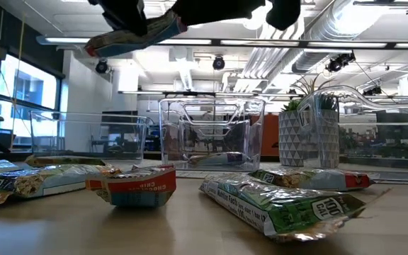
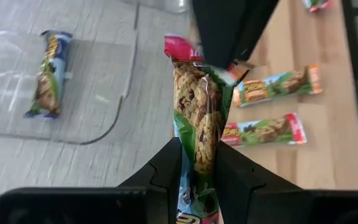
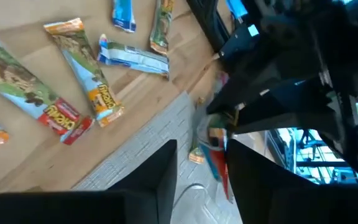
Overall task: Pick and place Granola Bars by type
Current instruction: Put the red granola bar into the right transparent bin
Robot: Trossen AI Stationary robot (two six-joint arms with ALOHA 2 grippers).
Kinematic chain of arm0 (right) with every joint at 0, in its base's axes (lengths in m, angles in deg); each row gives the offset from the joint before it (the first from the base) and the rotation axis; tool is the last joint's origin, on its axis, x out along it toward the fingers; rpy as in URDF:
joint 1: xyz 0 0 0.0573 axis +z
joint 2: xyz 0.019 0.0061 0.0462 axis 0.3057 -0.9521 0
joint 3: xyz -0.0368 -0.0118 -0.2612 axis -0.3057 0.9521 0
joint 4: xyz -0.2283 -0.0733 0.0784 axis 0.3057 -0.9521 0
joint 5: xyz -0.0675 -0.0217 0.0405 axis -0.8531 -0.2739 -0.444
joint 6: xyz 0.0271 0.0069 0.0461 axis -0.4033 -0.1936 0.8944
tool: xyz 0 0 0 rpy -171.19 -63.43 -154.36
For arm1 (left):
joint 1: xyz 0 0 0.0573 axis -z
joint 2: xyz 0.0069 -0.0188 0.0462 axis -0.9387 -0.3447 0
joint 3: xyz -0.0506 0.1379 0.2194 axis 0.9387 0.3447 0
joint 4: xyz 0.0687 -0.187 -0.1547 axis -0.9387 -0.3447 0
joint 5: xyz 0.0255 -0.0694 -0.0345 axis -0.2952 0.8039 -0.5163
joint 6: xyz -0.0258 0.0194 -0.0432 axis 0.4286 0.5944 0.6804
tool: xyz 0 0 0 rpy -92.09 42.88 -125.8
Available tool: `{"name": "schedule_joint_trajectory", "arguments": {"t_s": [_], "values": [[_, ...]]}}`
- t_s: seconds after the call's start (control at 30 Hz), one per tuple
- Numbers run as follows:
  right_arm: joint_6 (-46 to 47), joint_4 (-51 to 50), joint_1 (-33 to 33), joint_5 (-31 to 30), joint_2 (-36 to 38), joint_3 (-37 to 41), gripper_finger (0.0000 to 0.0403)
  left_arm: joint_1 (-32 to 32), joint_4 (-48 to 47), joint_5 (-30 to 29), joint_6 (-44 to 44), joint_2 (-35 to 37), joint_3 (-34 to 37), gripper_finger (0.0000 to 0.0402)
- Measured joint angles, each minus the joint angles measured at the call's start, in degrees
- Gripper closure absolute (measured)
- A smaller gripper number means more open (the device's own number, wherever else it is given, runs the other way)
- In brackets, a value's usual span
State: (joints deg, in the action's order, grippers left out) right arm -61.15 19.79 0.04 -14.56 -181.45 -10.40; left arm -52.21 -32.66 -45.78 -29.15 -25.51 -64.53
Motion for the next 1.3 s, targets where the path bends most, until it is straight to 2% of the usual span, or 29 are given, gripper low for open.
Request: {"name": "schedule_joint_trajectory", "arguments": {"t_s": [0.27,0.5,0.67,0.8,1.07,1.17,1.3], "values": [[0.0,2.2,-0.7,0.7,-0.1,0.0,0.0279,0.0,4.9,3.3,-2.7,0.0,0.0,0.0328],[-0.2,3.7,-0.7,8.2,-0.1,0.0,0.0279,0.0,7.2,3.5,-2.9,0.0,0.0,0.0328],[-0.3,3.8,-0.7,7.4,-0.1,0.0,0.0282,0.0,8.3,5.0,-3.4,0.0,0.0,0.0328],[-2.3,4.1,-0.7,10.0,-0.1,0.0,0.0304,0.0,9.6,7.9,-4.4,0.0,0.0,0.0328],[-2.2,3.8,-0.6,11.1,-0.1,0.0,0.0370,0.0,9.7,8.1,-4.4,0.0,0.0,0.0328],[-2.1,3.8,-0.6,11.6,-0.1,0.0,0.0368,0.0,9.8,8.1,-4.4,0.0,0.0,0.0323],[-0.8,2.6,-0.6,12.8,-0.1,0.0,0.0340,0.0,10.1,8.0,-6.8,0.0,0.0,0.0291]]}}
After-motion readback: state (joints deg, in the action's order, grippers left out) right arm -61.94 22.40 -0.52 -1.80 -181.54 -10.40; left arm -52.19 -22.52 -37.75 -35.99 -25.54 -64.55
